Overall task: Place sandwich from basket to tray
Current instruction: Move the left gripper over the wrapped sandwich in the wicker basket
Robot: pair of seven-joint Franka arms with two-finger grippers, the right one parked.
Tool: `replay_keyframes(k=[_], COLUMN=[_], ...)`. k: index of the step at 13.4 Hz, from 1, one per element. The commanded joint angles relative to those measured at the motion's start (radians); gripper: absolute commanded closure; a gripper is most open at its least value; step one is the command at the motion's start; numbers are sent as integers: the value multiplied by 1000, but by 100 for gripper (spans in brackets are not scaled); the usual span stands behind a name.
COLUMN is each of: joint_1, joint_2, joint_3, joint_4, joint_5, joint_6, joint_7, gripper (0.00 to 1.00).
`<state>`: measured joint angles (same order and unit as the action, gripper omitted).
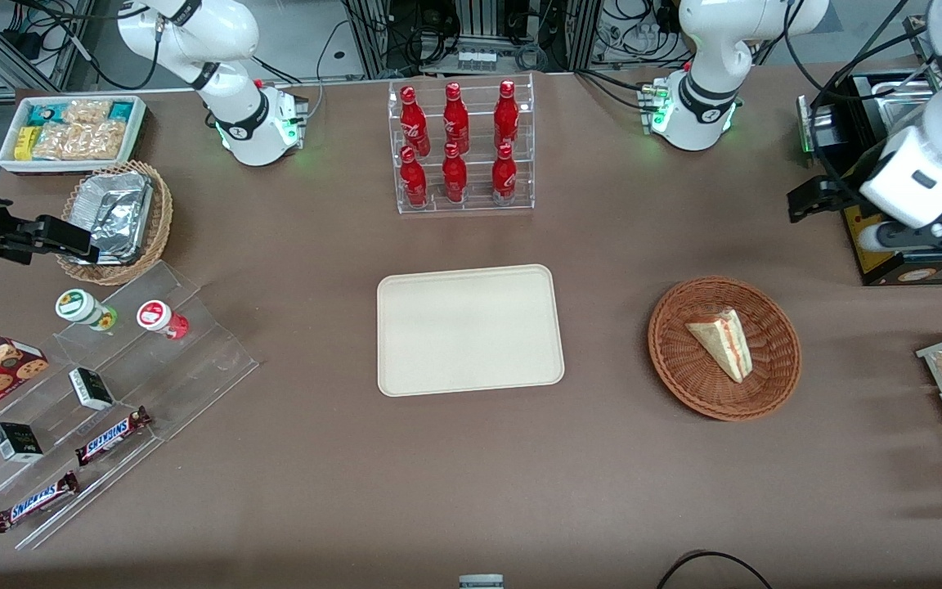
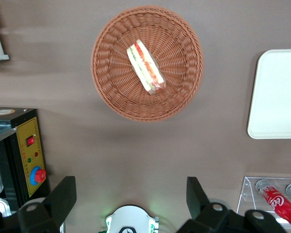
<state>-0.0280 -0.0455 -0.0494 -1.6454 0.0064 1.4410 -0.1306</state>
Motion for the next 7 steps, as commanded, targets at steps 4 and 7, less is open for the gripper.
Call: replay_keyframes(k=[4,7], joint_1=[-6,-6], joint_2=[-1,30], joint_3=[37,37], joint_4=[-5,-60], joint_5=[-13,-13], joint_6=[-18,63], joint_7=[11,14], gripper=[0,0])
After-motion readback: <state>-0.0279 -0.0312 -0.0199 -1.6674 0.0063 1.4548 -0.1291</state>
